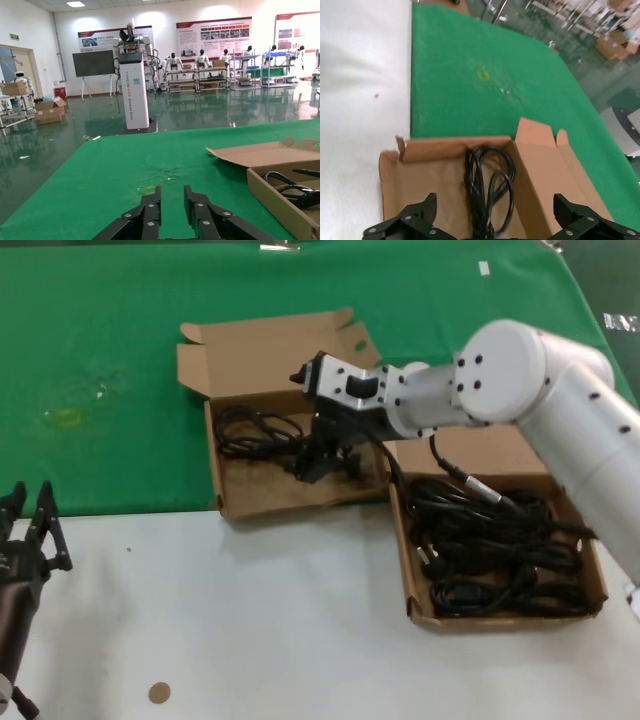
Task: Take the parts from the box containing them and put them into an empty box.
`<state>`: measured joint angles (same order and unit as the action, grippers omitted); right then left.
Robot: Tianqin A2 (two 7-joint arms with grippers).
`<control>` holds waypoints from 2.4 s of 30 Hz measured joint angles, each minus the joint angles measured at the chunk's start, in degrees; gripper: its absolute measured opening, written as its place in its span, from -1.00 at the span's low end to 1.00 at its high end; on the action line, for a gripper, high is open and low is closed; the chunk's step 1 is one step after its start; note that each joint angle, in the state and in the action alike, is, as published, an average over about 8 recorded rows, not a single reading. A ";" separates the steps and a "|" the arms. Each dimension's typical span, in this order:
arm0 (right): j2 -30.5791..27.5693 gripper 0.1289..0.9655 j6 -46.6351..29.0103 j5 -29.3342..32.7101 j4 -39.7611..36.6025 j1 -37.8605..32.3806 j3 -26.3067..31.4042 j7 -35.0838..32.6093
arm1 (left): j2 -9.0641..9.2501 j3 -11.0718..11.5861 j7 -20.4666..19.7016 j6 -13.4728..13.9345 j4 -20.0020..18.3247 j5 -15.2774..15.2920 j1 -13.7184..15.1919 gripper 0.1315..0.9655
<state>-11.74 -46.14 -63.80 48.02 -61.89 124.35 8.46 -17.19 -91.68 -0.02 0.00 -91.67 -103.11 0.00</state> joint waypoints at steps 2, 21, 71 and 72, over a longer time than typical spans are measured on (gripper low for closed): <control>-0.13 0.57 1.09 -0.92 1.03 1.45 -0.77 -0.21 | 0.00 0.00 0.00 0.00 0.00 0.00 0.00 -0.85; -1.57 0.96 13.33 -11.37 12.62 17.86 -9.44 -2.46 | 0.00 0.00 0.00 0.00 0.00 -0.01 0.00 -0.12; -5.23 1.00 44.28 -37.75 41.90 59.41 -31.37 -8.13 | 0.00 0.00 0.02 0.00 0.00 -0.02 0.00 1.00; -5.24 1.00 44.38 -37.84 41.99 59.54 -31.44 -8.14 | 0.00 0.00 0.02 0.00 0.00 -0.02 0.00 1.00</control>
<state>-16.98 -1.76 -101.63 90.01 -2.36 92.92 0.32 -17.19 -91.67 0.00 0.00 -91.67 -103.13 0.00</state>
